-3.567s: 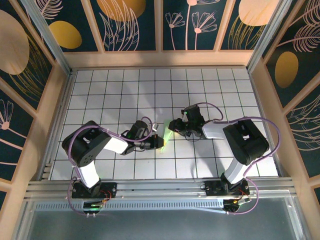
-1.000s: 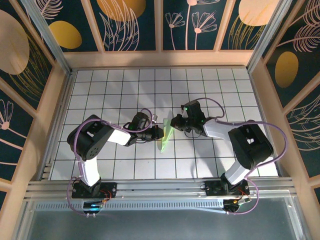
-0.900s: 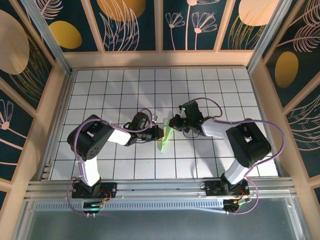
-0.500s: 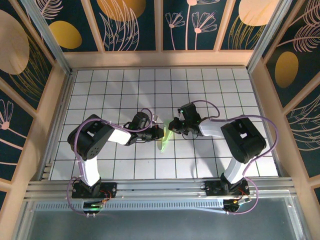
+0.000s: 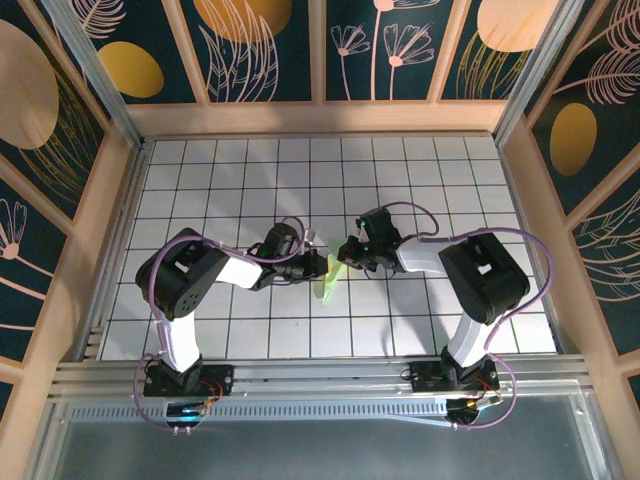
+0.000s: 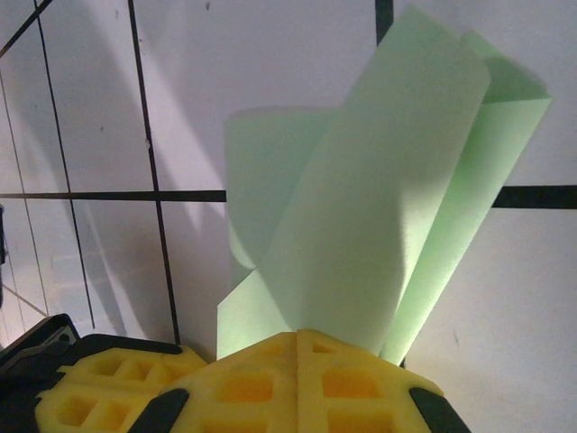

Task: Fold a paper plane with a square sheet of paper (fold left side to right side)
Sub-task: Fold the wing for the fifth time at the center of the table.

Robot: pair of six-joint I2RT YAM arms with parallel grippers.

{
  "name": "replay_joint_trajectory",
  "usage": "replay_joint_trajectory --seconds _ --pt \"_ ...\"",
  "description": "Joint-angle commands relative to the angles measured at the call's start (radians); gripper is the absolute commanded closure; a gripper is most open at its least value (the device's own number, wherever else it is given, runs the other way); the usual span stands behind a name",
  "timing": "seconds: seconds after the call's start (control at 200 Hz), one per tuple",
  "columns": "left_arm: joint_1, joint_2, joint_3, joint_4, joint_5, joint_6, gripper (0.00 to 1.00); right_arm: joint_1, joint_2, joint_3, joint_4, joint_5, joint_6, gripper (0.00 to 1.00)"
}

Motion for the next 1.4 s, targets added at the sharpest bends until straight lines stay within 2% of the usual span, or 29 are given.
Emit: replay_joint_trajectory --seconds 0.0,0.225,0.425,0.561,0.611,0.751,0.861,1.046,1.396 --pt "-0.005 0.063 0.006 -0.061 -0.054 -0.003 1.00 0.006 0.026 -0.013 -0.032 0.027 0.010 1.00" --pt "-0.005 0.055 0.000 -0.050 -0.050 -0.013 1.00 -0.006 0.034 -0.046 -0.041 0.034 0.032 1.00" --pt "-0.005 -0.034 0.001 -0.048 -0.043 -0.026 0.84 -0.011 0.032 -0.083 -0.035 0.038 0.032 1.00" --pt "-0.002 -0.123 0.050 -0.164 -0.073 0.007 0.73 -0.012 0.029 -0.091 -0.035 0.043 0.025 1.00" --pt "-0.001 -0.150 0.071 -0.224 -0.090 0.026 0.72 -0.012 0.027 -0.093 -0.036 0.046 0.023 1.00" --pt "-0.001 -0.227 0.113 -0.354 -0.092 0.057 0.78 -0.013 0.027 -0.094 -0.039 0.046 0.015 1.00" --pt "-0.001 -0.251 0.112 -0.356 -0.020 0.042 0.84 -0.012 0.025 -0.094 -0.039 0.048 0.014 1.00" --pt "-0.002 -0.194 0.101 -0.297 0.136 -0.050 0.92 -0.012 0.027 -0.093 -0.046 0.050 0.009 1.00" --pt "-0.005 -0.077 0.101 -0.311 0.188 -0.050 0.96 -0.011 0.035 -0.080 -0.062 0.049 0.004 1.00"
